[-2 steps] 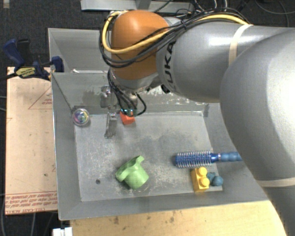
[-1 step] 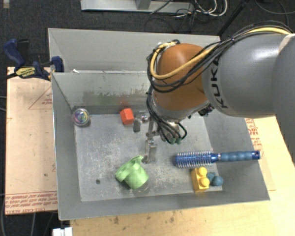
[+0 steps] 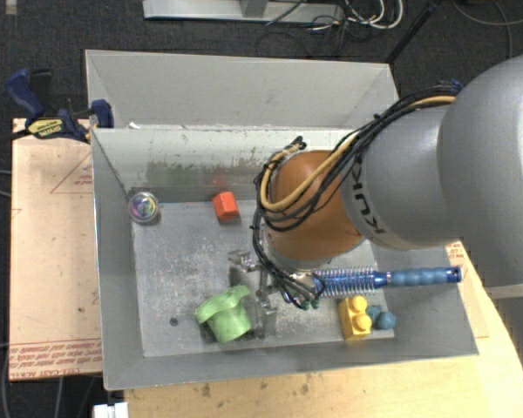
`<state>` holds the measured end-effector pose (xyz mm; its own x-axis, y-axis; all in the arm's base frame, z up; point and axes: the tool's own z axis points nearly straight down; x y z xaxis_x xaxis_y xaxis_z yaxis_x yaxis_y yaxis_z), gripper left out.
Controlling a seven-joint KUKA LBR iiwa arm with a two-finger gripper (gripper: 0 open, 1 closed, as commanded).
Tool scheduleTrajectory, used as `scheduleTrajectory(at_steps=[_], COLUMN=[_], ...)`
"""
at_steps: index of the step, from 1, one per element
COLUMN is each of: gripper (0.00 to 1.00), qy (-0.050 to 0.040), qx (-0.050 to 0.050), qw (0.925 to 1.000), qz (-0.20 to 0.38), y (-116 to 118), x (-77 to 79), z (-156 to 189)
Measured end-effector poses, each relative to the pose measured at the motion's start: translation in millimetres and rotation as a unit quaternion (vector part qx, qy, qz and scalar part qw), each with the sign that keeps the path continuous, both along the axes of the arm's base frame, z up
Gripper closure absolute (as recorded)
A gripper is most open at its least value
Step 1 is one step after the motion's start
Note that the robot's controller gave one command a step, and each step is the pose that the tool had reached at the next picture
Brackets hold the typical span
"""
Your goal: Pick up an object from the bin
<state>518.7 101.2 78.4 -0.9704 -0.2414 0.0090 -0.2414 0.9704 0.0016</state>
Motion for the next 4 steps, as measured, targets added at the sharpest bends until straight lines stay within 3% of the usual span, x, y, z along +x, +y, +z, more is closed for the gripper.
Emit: scheduleTrajectory(at_steps=[1, 2, 3, 4], gripper=[0.0, 1.0, 1.0, 0.0], qy=[-0.0074, -0.0054, -0.0093, -0.0054], qx=[0.002, 0.002, 0.003, 0.001], qw=[0.9997, 0.9997, 0.9994, 0.9994], qz=[0.025, 0.022, -0.033, -0.034], y=[33.4, 31.1, 44.8, 43.7], x=[-23.4, -23.6, -8.0, -9.9], z=[-8.1, -8.1, 84.1, 80.2])
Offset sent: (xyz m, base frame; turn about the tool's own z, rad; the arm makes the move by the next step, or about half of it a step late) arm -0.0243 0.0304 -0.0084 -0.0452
